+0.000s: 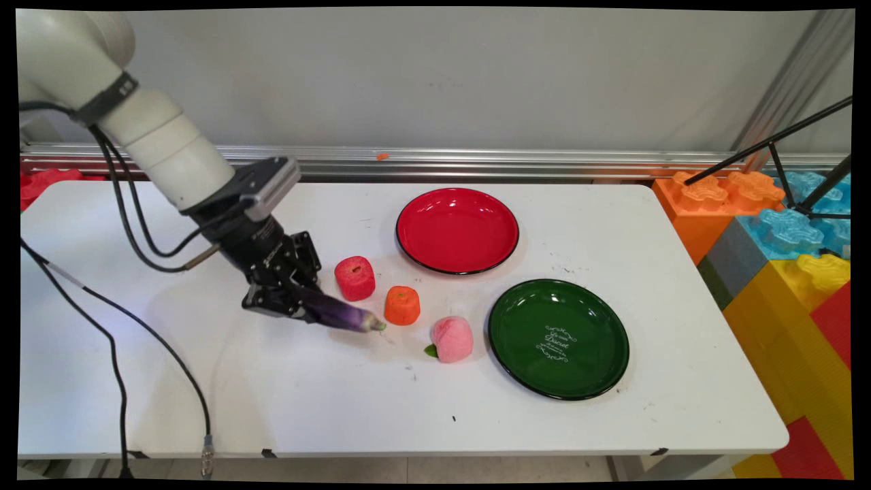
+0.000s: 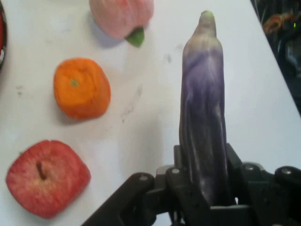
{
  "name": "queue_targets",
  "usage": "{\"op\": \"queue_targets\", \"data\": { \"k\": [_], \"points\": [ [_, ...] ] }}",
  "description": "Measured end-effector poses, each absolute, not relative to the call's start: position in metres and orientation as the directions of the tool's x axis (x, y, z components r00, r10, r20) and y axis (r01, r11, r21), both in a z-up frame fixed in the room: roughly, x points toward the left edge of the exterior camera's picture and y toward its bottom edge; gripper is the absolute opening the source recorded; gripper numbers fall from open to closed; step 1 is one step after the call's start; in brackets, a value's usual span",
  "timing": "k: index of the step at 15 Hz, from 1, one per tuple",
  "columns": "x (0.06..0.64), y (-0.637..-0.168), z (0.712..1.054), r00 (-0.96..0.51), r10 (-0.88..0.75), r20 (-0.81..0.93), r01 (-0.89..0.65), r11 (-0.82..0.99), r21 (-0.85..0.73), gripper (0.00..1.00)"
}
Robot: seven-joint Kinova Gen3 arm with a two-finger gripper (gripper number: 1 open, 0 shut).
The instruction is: Place the picked object on the table
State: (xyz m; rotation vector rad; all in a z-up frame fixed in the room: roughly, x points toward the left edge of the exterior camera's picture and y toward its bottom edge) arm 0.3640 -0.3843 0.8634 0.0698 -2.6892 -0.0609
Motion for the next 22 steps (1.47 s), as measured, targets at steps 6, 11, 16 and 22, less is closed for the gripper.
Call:
{"op": "queue_targets", "data": {
  "k": [6,11,16,22],
  "points": [
    [0.365,-0.381,0.832,-0.915,-0.014,0.403,0.006,0.999,0.047,0.00],
    [0.362,-0.379,0.810,-0.922,0.012,0.387,0.034,0.998,0.050,0.00],
    [0.358,-0.376,0.797,-0.924,0.024,0.382,0.047,0.998,0.052,0.00],
    [0.356,-0.374,0.784,-0.924,0.027,0.381,0.051,0.997,0.053,0.00]
  ]
}}
